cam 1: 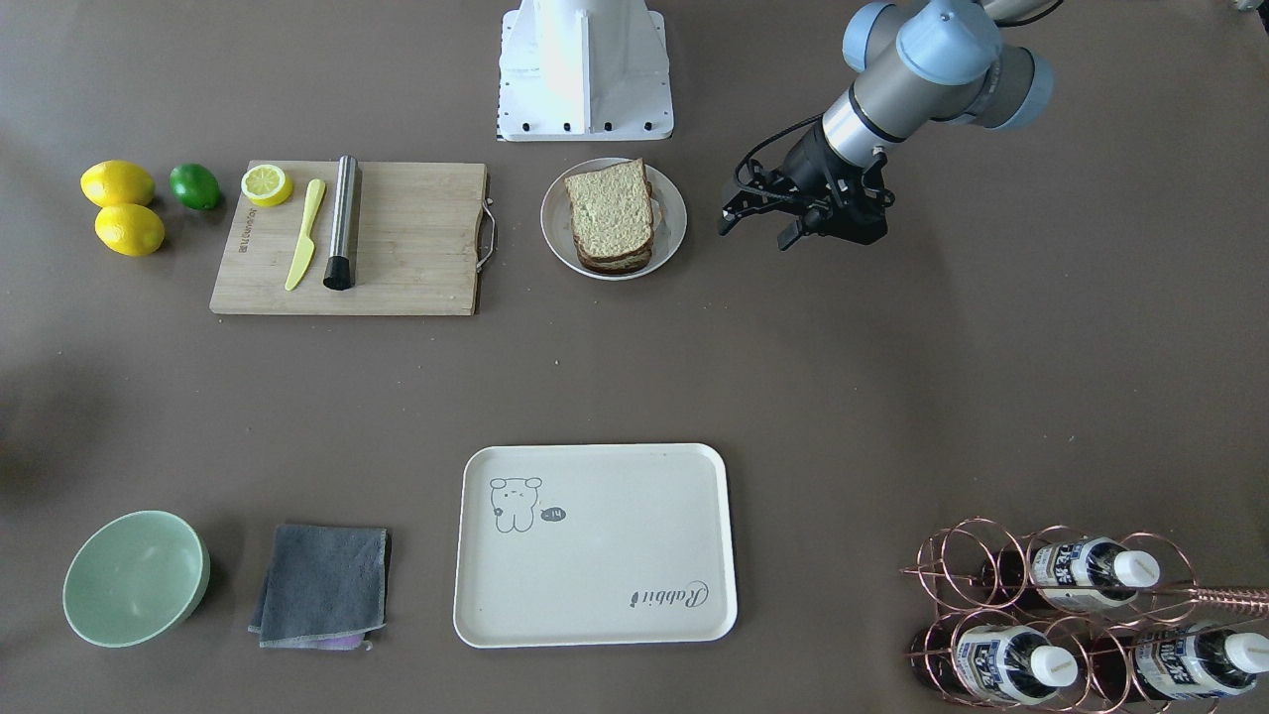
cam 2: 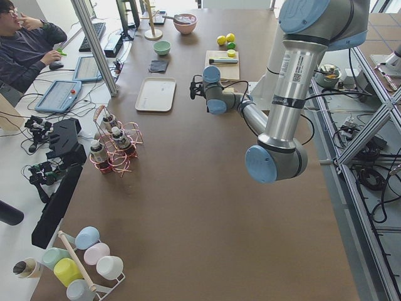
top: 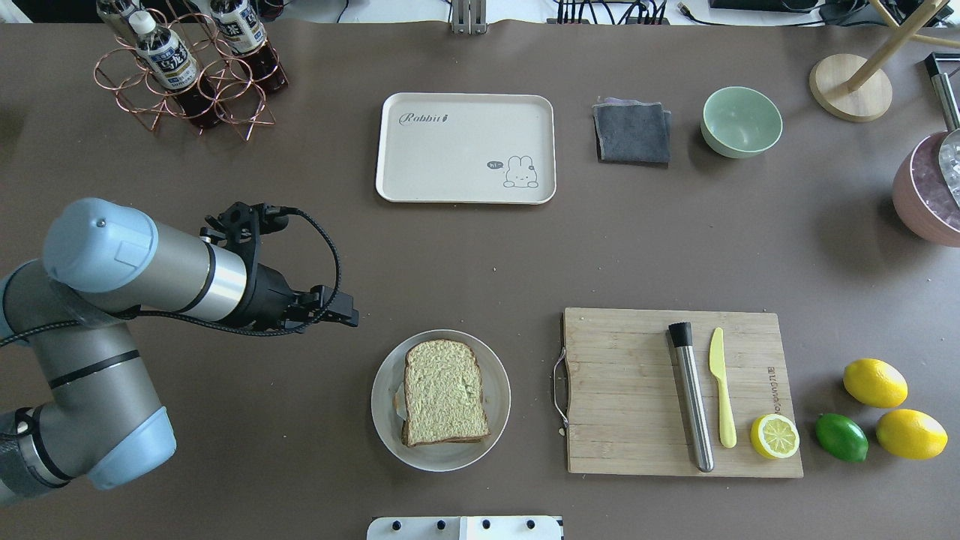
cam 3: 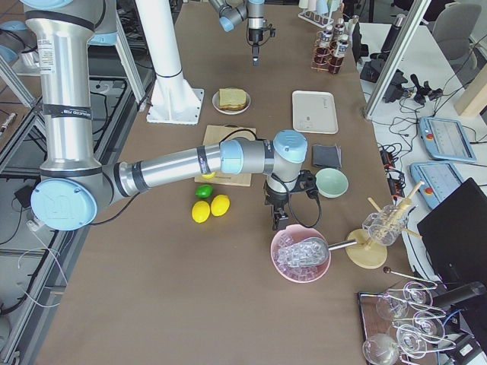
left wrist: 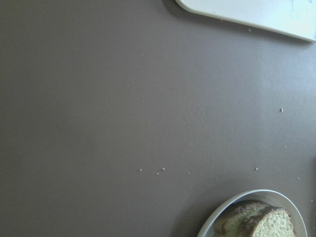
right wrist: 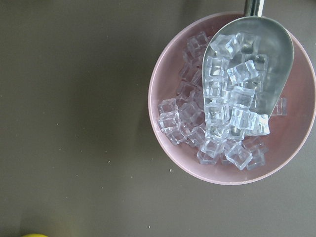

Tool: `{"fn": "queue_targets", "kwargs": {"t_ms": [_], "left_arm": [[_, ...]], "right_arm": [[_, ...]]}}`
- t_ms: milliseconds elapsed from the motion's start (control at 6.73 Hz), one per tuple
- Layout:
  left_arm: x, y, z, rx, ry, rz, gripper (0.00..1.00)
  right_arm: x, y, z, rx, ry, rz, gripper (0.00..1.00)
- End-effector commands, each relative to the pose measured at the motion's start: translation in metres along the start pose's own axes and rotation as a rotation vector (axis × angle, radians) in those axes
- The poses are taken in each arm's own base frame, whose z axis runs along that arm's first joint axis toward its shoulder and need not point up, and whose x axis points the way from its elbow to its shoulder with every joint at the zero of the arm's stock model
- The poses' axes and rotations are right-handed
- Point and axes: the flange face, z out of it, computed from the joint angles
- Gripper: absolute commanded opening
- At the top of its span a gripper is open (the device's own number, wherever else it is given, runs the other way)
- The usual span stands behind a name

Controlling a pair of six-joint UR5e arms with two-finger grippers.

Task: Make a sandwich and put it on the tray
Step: 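Reach the left gripper to the white plate rim and grasp it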

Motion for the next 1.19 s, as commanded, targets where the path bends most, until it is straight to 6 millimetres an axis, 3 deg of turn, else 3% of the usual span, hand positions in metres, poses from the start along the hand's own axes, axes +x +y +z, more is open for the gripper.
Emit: {"fn": "queue_targets", "kwargs": {"t_ms": [0,149,297,743,1040], "left_arm": [[0.022,0.042,0.034,-0.025,0.001,0.013,0.56],[0.019,0.047,0.040,-0.036,-0.007,0.013,0.43],[0.020,0.056,0.046,-0.051,-0.003,0.021,0.42],[0.003,0.054,0.068,-0.056,-0.007,0.021,0.41],[0.002,0.058,0.078,-0.047,-0.013,0.027,0.41]], "right_arm": [[0.000,0.000,0.000,0.000,-0.001,0.000,1.00],[-0.001,0.000,0.000,0.002,-0.002,-0.001,1.00],[-0.001,-0.001,0.000,0.001,-0.003,-0.002,1.00],[-0.002,-0.001,-0.001,0.003,-0.002,-0.004,1.00],[-0.001,-0.001,-0.001,0.004,-0.002,-0.003,1.00]]}}
